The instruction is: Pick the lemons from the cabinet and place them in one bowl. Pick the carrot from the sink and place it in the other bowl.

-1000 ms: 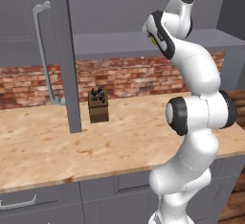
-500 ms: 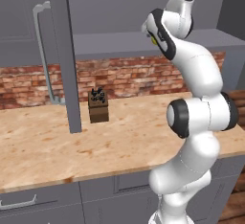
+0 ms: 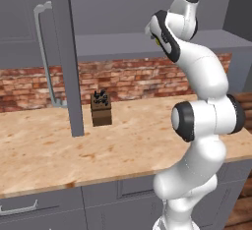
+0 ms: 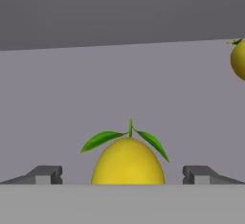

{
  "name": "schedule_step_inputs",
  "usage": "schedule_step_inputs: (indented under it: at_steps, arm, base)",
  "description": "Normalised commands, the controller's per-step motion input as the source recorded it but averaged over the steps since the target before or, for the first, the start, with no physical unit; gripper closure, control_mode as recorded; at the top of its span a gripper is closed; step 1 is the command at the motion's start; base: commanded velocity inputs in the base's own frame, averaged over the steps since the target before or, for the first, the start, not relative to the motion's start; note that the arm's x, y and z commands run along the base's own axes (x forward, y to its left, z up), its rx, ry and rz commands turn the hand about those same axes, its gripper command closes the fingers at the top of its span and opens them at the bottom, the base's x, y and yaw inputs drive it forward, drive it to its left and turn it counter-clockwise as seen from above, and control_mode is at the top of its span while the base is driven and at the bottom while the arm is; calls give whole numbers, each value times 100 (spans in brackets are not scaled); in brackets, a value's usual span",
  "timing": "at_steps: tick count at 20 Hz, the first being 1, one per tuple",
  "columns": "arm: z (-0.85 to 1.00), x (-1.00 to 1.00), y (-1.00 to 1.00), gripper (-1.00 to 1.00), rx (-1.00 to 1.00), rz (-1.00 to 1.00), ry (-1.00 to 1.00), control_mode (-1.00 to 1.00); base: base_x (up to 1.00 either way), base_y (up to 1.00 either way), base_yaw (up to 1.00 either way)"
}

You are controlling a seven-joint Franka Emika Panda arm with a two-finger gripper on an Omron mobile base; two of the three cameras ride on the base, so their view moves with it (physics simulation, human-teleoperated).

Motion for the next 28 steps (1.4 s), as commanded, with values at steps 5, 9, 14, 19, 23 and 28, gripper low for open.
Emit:
schedule_step_inputs:
  at_steps: [5,9,14,19,23,28]
  arm:
    - [0,0,0,-100,0,0,0,-100]
    - [-8,0,-1,-100,0,0,1,-100]
    - [-11,0,0,-100,0,0,2,-100]
    - [0,0,0,-100,0,0,0,-100]
    - [0,0,0,100,0,0,0,-100]
    - [0,0,0,100,0,0,0,-100]
  base:
    - [0,0,0]
    - [0,0,0]
    - [0,0,0]
    - [0,0,0]
    - [0,0,0]
    - [0,0,0]
